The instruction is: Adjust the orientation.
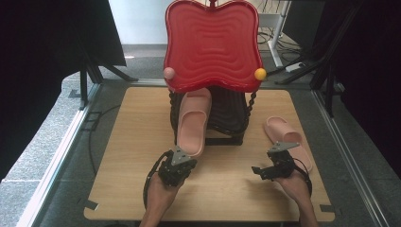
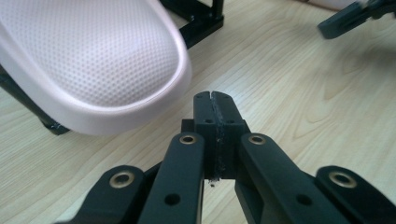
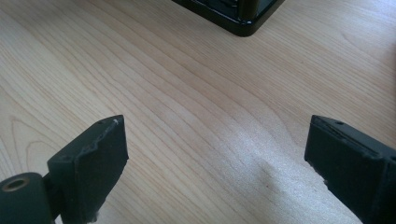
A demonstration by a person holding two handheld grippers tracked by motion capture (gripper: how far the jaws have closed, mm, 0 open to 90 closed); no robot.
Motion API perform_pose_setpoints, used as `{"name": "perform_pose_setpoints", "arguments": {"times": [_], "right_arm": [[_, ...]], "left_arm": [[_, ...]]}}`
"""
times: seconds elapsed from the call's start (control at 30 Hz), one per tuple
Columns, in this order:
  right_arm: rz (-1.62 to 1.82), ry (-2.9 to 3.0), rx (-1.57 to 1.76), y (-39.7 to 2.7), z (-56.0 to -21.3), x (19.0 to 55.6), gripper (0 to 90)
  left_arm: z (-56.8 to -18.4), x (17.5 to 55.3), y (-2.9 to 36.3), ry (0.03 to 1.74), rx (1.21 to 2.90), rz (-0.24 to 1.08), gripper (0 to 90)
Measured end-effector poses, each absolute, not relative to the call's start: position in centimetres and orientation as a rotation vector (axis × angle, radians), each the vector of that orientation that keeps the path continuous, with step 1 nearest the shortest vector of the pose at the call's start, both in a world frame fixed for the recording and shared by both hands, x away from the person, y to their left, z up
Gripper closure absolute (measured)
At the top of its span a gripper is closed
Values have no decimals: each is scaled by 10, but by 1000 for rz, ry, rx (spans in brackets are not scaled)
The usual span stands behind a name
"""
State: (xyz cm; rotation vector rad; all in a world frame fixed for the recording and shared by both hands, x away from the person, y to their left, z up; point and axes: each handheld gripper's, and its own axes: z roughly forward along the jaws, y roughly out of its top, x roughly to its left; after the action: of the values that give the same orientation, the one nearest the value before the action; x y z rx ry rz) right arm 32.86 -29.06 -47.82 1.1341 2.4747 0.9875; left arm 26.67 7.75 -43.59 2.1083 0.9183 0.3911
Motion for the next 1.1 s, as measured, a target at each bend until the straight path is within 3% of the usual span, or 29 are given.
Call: {"name": "perform_pose_setpoints", "arguments": {"times": [0.57,1.1], "right_arm": [[992,2475,1135,-291,-478,329,70],[1003,2464,1140,-292,-478,329,76]], "left_arm": [[-449,300,73,957,2012,414,898],[-436,338,74,983,1940,433,899]]}}
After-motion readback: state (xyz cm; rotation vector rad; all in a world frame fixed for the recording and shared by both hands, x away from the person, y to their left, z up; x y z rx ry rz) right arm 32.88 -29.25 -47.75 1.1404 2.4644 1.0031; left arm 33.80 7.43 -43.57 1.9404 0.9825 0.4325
